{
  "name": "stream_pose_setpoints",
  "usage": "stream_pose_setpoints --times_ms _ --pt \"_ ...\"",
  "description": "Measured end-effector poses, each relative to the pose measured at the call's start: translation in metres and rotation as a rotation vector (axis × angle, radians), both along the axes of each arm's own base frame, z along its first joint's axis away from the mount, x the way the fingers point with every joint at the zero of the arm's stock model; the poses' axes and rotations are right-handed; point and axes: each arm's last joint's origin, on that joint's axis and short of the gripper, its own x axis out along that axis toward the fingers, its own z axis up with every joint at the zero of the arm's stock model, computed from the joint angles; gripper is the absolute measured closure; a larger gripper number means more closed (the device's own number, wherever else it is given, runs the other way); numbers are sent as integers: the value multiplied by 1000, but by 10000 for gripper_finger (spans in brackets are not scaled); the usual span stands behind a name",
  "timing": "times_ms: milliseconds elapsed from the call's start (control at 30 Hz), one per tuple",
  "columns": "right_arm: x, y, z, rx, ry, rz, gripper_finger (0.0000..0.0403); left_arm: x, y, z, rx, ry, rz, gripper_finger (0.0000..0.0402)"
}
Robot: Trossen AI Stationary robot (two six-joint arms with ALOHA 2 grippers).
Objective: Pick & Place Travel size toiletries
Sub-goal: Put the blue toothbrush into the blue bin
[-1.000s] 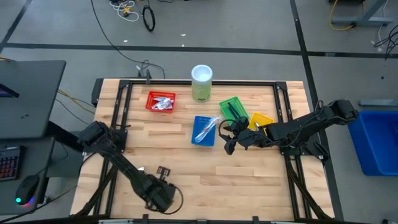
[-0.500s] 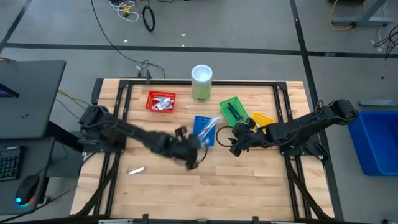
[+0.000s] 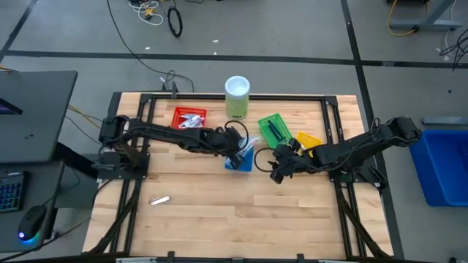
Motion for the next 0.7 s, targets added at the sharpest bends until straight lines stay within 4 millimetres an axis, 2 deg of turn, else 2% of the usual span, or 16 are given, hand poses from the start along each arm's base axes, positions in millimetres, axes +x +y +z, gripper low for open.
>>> stream_pose_setpoints --times_ms 133,333,500,700 --pt "0 0 0 0 -2 0 198 -2 8 -13 -11 -42 21 362" --pt "0 0 0 1 -3 0 195 -5 14 -21 -52 -69 74 335" --pt "1 0 1 3 -12 0 201 -10 13 -30 -90 -35 60 350" --pt "2 0 1 5 -25 1 197 -10 11 -30 -77 -39 57 358"
